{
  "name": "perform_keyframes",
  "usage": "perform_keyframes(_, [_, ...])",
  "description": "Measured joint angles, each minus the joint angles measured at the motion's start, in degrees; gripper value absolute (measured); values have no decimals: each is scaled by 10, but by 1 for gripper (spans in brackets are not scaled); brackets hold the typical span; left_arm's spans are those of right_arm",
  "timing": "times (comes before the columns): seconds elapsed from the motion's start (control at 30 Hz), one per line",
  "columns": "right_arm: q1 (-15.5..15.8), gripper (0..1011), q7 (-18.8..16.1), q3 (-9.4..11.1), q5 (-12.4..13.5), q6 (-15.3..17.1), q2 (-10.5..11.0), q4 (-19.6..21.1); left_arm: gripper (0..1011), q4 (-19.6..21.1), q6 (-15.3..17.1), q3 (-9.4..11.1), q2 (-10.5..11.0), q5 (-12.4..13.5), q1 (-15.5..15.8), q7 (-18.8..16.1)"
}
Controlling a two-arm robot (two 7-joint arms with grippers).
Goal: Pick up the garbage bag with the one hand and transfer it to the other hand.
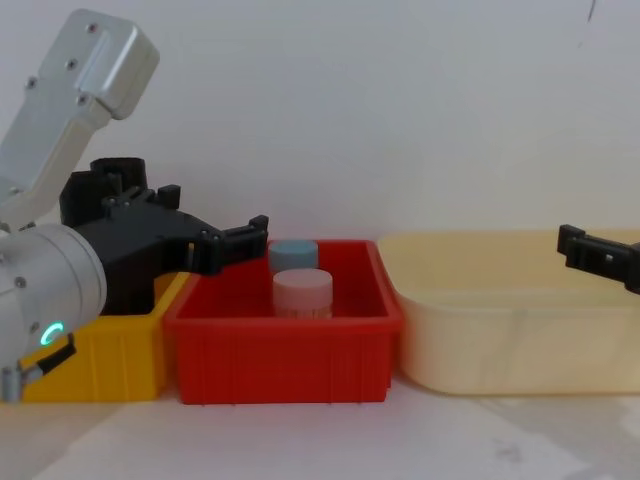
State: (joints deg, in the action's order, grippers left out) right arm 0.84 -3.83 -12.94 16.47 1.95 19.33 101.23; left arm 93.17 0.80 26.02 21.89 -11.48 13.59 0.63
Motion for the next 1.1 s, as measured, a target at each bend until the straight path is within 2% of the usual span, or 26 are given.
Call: perform_keyframes(1.1, [0,1001,0,0,0,0,0,0,1002,0,0,0,0,0,0,0])
